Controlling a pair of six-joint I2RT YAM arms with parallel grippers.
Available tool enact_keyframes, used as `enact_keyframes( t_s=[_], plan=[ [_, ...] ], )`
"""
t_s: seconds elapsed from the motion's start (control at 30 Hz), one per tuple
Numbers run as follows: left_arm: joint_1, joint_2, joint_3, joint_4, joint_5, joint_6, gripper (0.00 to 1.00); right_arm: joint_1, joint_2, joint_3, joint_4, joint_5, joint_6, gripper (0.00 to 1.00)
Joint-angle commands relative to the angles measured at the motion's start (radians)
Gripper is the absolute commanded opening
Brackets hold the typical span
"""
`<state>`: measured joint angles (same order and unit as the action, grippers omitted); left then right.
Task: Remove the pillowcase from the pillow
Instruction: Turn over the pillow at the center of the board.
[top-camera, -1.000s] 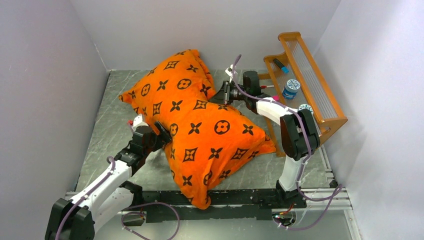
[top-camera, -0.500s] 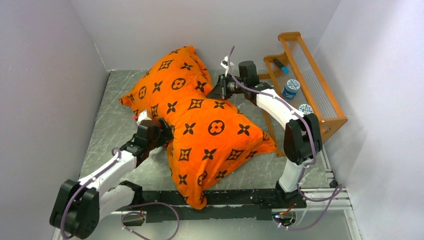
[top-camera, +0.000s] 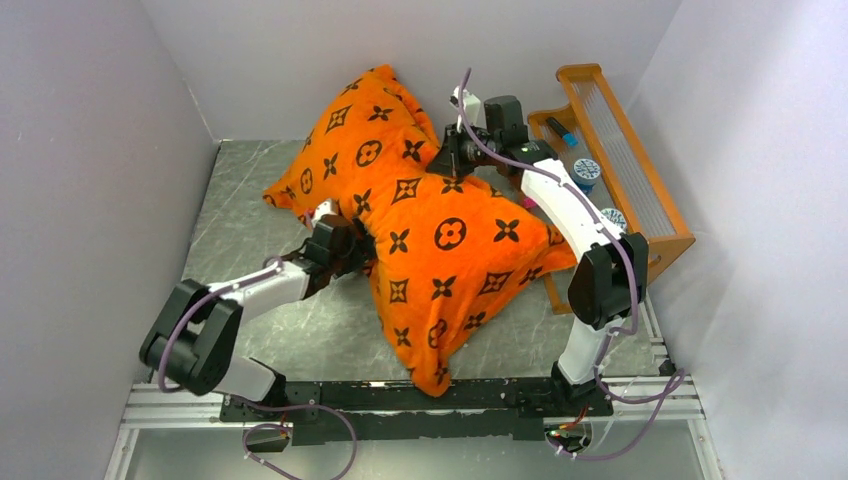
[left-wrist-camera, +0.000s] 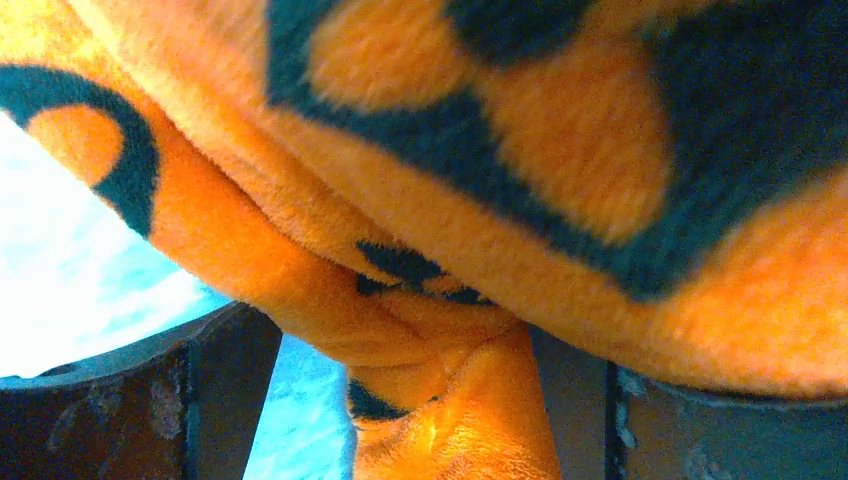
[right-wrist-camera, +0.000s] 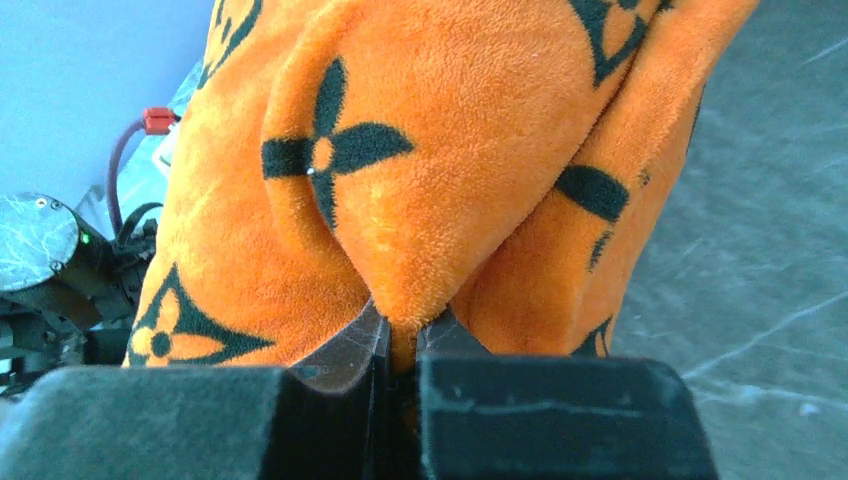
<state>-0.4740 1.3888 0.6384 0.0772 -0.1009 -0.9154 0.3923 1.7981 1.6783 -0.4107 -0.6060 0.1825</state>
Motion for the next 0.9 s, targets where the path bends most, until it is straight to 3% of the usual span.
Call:
enact_keyframes(
  t_s=[0.0, 0.2, 0.47, 0.63, 0.87],
  plan=[
    [-0.084, 0.114, 0.169, 0.250, 0.110, -0.055, 0.96, 0.045, -0.102, 0.138, -0.023, -0.089, -0.028, 0.00],
    [-0.122, 0.246, 0.339, 0.267, 0.104, -0.035, 0.97, 0.045, -0.115, 0.206, -0.082, -0.033, -0.067, 0.00],
    [-0.144, 0.371, 0.474, 0.279, 0.105, -0.025, 0.96, 0.053, -0.173, 0.142, -0.040, -0.054, -0.047, 0.00],
    [-0.175, 0.401, 0.471, 0.291, 0.121, -0.011, 0.97, 0.096, -0.183, 0.112, -0.044, -0.040, -0.054, 0.00],
    [-0.171, 0.247, 0.299, 0.249, 0.026, 0.017, 0.97, 0.189, -0.189, 0.030, -0.049, 0.020, -0.081, 0.00]
  ],
)
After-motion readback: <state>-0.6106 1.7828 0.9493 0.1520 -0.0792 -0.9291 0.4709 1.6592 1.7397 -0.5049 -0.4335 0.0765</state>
